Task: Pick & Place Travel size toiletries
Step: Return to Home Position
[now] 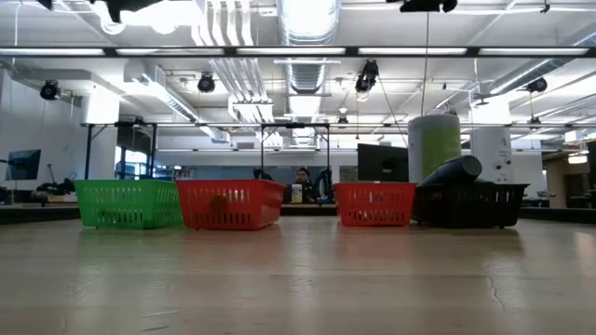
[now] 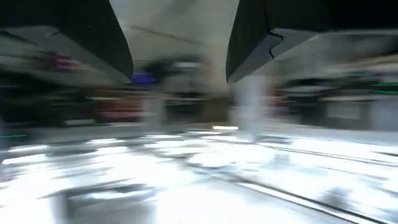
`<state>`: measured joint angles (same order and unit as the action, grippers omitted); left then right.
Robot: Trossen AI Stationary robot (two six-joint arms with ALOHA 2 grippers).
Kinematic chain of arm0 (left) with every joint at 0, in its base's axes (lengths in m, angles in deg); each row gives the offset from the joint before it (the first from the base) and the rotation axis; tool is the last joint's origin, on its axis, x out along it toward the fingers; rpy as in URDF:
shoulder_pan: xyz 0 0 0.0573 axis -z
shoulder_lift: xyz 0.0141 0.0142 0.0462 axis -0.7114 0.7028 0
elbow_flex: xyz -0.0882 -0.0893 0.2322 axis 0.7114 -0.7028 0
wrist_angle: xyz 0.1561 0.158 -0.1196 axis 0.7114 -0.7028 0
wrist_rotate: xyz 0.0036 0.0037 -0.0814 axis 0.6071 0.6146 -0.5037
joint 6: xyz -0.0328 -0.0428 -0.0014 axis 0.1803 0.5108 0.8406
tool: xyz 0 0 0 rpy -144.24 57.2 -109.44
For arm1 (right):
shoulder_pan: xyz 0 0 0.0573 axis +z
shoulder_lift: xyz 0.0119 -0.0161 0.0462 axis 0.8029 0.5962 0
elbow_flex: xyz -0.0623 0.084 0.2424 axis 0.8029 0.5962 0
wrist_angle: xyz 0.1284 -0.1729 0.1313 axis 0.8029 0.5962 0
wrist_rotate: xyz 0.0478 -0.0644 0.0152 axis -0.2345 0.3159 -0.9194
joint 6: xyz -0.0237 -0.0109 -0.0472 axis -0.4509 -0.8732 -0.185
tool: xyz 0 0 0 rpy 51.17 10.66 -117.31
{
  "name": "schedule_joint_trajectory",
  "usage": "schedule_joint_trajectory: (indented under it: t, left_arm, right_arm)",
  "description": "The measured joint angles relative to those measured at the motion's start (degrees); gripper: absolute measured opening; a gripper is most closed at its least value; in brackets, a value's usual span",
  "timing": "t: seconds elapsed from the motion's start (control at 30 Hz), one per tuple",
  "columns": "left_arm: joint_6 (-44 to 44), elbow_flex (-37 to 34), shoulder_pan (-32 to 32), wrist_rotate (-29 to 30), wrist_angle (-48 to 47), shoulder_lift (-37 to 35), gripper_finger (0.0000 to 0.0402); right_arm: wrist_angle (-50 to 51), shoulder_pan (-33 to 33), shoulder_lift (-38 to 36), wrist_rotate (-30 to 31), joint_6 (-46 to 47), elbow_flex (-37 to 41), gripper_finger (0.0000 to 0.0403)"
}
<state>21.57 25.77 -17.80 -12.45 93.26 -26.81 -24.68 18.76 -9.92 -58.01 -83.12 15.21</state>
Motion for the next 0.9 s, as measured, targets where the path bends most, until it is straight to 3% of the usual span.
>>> schedule_joint_trajectory:
  t: [0.07, 0.23, 0.43, 0.5, 0.63, 0.77, 0.83, 0.9]
  left_arm:
    - [-4.68, 1.37, -0.01, 8.35, -4.9, -3.41, 0.0261]
    - [-14.1, 5.79, 0.0, 12.35, -10.49, -10.45, 0.0261]
    - [-15.26, 8.38, 0.0, 25.28, -13.23, -13.38, 0.0261]
    - [-14.98, 7.69, 0.02, 24.55, -14.46, -12.63, 0.0262]
    - [-13.31, 6.01, 0.0, 21.34, -12.5, -10.07, 0.0261]
    - [-11.78, 4.48, 0.01, 15.83, -0.25, -9.12, 0.0262]
    - [-13.87, 4.56, 0.0, 16.51, 6.28, -9.88, 0.0262]
    - [-16.14, 4.56, 0.0, 21.05, 11.57, -11.03, 0.0262]
  right_arm:
    - [-3.08, -0.12, 0.03, 2.39, -2.04, 0.31, 0.0368]
    - [-8.89, -0.6, -0.28, 3.34, -4.96, 0.6, 0.0368]
    - [-9.69, -0.98, -1.76, 7.93, -7.67, 0.69, 0.0368]
    - [-11.7, -2.36, -2.07, 3.87, -6.19, 1.06, 0.0368]
    - [-17.56, -7.65, -1.4, -11.16, -1.61, 3.81, 0.0368]
    - [-22.4, -10.23, -0.5, -12.1, 0.88, 6.62, 0.0368]
    - [-25.18, -11.09, -1.13, -12.17, 1.33, 7.08, 0.0368]
    - [-26.27, -11.37, -2.66, -12.41, 0.03, 6.77, 0.0368]
